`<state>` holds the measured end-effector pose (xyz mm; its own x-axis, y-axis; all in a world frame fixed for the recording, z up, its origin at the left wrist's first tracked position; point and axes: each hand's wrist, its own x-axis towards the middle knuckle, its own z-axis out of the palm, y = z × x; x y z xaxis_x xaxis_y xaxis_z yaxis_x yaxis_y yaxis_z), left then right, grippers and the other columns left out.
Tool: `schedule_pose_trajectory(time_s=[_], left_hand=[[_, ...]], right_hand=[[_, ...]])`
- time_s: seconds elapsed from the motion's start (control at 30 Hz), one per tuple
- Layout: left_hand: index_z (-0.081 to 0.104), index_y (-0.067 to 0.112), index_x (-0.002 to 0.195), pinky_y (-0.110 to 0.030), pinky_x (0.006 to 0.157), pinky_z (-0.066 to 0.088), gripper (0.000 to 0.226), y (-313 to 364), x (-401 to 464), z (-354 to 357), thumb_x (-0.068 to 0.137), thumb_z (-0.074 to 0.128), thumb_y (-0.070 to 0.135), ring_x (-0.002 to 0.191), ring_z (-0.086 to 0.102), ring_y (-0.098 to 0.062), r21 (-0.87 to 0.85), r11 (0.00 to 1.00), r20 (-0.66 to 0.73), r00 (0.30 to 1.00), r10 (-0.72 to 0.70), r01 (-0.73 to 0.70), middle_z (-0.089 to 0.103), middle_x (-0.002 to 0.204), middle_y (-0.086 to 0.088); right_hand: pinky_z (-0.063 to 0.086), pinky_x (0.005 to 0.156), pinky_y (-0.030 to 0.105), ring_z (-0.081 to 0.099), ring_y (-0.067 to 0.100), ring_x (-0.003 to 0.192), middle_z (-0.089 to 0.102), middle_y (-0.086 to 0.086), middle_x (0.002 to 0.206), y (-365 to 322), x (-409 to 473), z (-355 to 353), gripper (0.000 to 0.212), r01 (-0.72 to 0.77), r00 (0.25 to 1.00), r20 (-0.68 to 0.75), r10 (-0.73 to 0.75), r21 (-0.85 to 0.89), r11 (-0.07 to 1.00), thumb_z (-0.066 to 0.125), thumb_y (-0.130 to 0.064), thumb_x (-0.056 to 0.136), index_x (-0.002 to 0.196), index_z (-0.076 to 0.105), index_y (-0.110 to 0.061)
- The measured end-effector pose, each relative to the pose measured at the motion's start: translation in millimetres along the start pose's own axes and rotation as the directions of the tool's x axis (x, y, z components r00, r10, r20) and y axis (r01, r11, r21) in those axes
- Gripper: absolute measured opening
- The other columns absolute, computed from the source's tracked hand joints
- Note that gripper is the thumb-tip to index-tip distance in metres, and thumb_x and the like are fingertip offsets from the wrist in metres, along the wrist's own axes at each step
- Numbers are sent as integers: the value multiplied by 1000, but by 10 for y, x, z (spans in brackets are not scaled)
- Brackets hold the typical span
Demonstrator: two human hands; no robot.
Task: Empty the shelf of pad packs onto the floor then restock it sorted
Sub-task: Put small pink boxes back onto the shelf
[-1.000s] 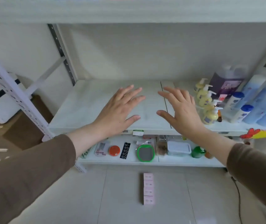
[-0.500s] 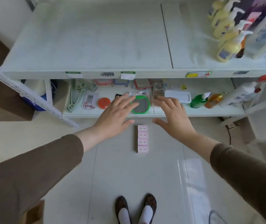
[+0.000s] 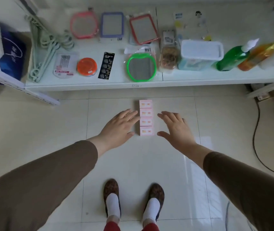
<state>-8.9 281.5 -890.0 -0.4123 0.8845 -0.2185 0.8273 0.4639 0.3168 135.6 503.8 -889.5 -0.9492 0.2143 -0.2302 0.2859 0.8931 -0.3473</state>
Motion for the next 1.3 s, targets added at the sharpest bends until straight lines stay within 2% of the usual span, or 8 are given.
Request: schedule_pose_trajectory(time_s=[0.13, 0.3, 0.6, 0.73, 0.9, 1.13, 1.3], left_hand=[[24, 22, 155, -29, 120, 13, 67, -276, 215, 788, 97, 54, 38, 149, 17, -19, -10, 1000, 39, 999, -25, 25, 24, 161, 2], [18, 20, 157, -30, 120, 16, 70, -568, 500, 1616, 98, 54, 34, 148, 15, -17, -54, 993, 80, 992, -98, 102, 22, 161, 1], [19, 19, 156, -35, 120, 20, 68, -787, 968, 2584, 98, 52, 32, 148, 13, -19, -65, 994, 111, 991, -76, 83, 14, 163, 1], [20, 21, 155, -35, 119, 21, 67, -865, 1132, 2834, 98, 52, 31, 147, 14, -20, -41, 997, 102, 993, -57, 61, 12, 163, 2], [21, 22, 155, -38, 118, 23, 62, -926, 1331, 2984, 100, 47, 33, 146, 14, -20, -26, 996, 107, 991, -77, 81, 12, 162, 2], [25, 30, 155, -37, 119, 16, 55, -964, 1470, 3090, 101, 38, 33, 147, 11, -19, -12, 997, 117, 991, -70, 71, 13, 162, 4], [39, 24, 149, -39, 118, 21, 52, -976, 1455, 3158, 98, 49, 27, 147, 16, -22, -22, 999, 60, 997, -42, 43, 22, 161, -1]], right_hand=[[35, 107, 36, 33, 20, 136, 37, -6, 152, 322, 135, 795, 67, -61, 997, 48, 61, 6, 998, 65, -41, 91, 149, 36, -26], [36, 107, 37, 34, 22, 136, 36, -3, 154, 706, 272, 1678, 69, -131, 986, 104, 131, -14, 991, 64, -41, 92, 152, 32, -28], [41, 103, 41, 33, 27, 135, 30, 0, 156, 974, 567, 2774, 72, -143, 979, 133, 152, -75, 987, 62, -40, 93, 154, 24, -35], [42, 103, 43, 30, 30, 135, 19, 1, 160, 1023, 690, 3042, 78, -127, 981, 135, 140, -101, 987, 66, -40, 90, 154, 22, -36], [44, 99, 42, 33, 30, 132, 11, -3, 162, 1092, 748, 3231, 77, -116, 986, 106, 128, -111, 987, 70, -39, 87, 151, 27, -36], [46, 96, 40, 39, 28, 131, 25, -3, 160, 1195, 580, 3339, 72, -72, 995, 63, 76, -66, 995, 80, -33, 78, 141, 45, -26], [48, 95, 39, 40, 27, 131, 40, 2, 153, 1237, 446, 3390, 59, -80, 993, 86, 80, -7, 997, 80, -24, 77, 128, 51, -18]])
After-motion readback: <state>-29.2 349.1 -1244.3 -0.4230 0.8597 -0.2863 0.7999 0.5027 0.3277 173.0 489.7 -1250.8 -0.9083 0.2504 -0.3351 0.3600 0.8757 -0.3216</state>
